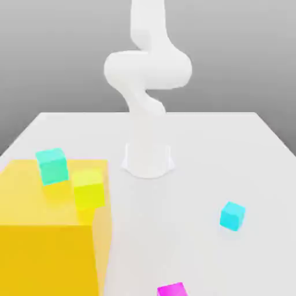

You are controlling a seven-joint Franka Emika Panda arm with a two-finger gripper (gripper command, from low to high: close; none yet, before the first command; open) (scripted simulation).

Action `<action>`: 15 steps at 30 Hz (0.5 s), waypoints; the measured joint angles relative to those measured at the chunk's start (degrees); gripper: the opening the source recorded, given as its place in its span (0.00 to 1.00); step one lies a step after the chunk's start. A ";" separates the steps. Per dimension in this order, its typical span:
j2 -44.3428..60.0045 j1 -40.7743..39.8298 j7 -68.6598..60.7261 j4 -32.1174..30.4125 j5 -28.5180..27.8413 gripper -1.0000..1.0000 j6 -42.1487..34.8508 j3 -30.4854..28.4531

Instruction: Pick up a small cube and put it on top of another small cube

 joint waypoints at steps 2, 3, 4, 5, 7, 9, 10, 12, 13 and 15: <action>4.43 0.44 -0.74 0.04 0.03 0.50 1.32 -0.08; 6.55 0.63 -1.10 0.05 0.06 0.50 1.96 -0.11; 8.65 0.82 -1.46 0.07 0.09 0.50 2.59 -0.14; 10.74 1.01 -1.82 0.09 0.11 0.50 3.22 -0.17; 14.90 1.36 -2.52 0.12 0.16 0.50 4.48 -0.20; 19.05 1.69 -3.26 0.15 0.25 0.50 5.72 -0.21; 21.13 1.84 -3.62 0.17 0.29 0.50 6.34 -0.20; 25.29 2.12 -4.35 0.21 0.37 0.50 7.58 -0.16; 27.36 2.25 -4.71 0.22 0.40 0.50 8.21 -0.12; 31.52 2.46 -5.42 0.26 0.46 0.50 9.45 -0.01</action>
